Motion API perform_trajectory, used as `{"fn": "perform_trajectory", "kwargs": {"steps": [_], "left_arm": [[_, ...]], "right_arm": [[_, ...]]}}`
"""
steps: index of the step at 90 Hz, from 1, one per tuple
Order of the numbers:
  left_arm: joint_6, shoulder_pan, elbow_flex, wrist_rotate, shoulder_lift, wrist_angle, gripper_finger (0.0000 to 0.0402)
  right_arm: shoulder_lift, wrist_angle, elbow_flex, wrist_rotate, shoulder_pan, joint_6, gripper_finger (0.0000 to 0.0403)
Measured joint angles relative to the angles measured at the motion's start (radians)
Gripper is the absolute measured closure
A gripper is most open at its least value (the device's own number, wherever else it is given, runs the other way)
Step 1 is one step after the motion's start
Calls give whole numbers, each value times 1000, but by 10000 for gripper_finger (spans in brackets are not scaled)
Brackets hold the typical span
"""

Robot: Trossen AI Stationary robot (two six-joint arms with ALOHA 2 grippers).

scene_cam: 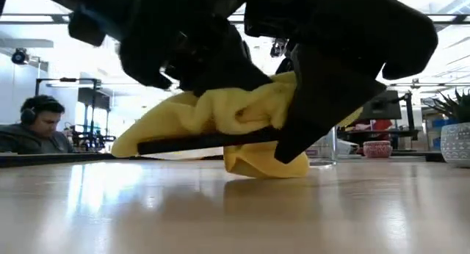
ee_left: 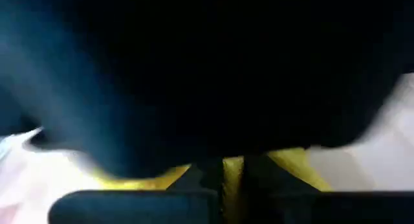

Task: Apply microfiber cloth
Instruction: Wipe the black cellphone with the yellow microfiber cloth

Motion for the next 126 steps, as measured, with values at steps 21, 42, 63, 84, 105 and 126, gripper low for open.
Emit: {"fn": "perform_trajectory", "kwargs": {"steps": [21,42,63,84,105,126], "left_arm": [[-99,1,-60,-90,-34,-165,395],[-229,-4,-191,-109,-76,-144,395],[-234,-27,-302,-96,-127,30,395],[-179,-35,-308,-83,-227,41,395],[-200,-35,-334,-91,-185,123,395],[-242,-36,-341,-137,-154,95,395]], "right_arm": [[15,10,0,-17,2,6,90],[12,20,4,-23,3,1,128],[12,23,4,-25,3,-17,201],[-11,32,51,1,1,-71,239],[26,130,53,30,-18,-77,274],[52,120,58,21,-19,-77,305]]}}
